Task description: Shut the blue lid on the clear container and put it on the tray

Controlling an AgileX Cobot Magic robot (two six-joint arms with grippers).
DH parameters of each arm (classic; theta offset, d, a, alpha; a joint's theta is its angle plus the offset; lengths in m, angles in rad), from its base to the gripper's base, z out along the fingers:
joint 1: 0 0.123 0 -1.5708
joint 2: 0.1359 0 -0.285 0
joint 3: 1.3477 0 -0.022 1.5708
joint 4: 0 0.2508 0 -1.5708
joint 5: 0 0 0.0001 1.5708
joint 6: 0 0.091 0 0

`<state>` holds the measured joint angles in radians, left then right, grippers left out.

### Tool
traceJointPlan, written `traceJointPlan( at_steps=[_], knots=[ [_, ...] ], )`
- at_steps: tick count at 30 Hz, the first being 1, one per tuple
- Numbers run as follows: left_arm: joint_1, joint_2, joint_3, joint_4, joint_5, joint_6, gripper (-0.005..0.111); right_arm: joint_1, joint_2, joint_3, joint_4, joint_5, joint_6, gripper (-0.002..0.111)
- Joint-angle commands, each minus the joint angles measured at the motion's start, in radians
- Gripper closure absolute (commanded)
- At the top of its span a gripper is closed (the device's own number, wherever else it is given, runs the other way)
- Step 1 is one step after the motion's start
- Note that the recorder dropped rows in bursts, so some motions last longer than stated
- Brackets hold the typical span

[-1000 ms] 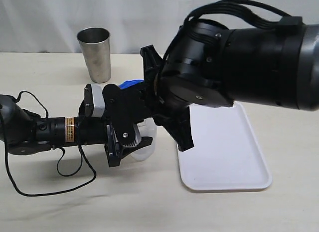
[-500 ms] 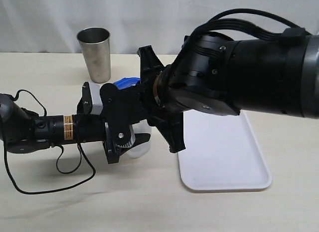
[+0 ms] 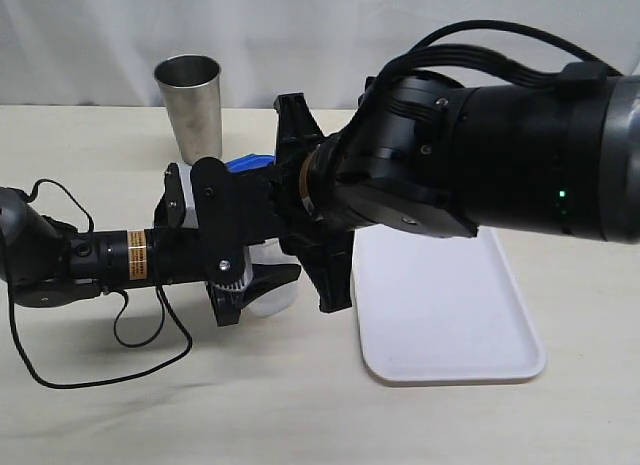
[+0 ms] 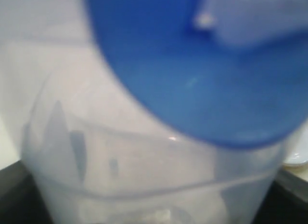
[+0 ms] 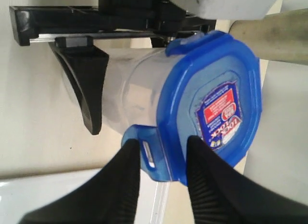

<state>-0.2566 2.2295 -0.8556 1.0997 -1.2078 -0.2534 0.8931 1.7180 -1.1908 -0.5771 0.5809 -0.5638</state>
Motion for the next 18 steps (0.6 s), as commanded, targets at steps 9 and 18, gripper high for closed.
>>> traceJointPlan(
  at_steps=[9,18],
  knots=[
    [-0.011,-0.005,0.005,0.071,-0.013,0.010,0.107,0.000,0.050,0.082,-0.020,-0.107,0.145,0.084],
    [-0.011,-0.005,0.005,0.071,-0.013,0.010,0.107,0.000,0.050,0.095,-0.096,-0.149,0.252,0.084]
  ],
)
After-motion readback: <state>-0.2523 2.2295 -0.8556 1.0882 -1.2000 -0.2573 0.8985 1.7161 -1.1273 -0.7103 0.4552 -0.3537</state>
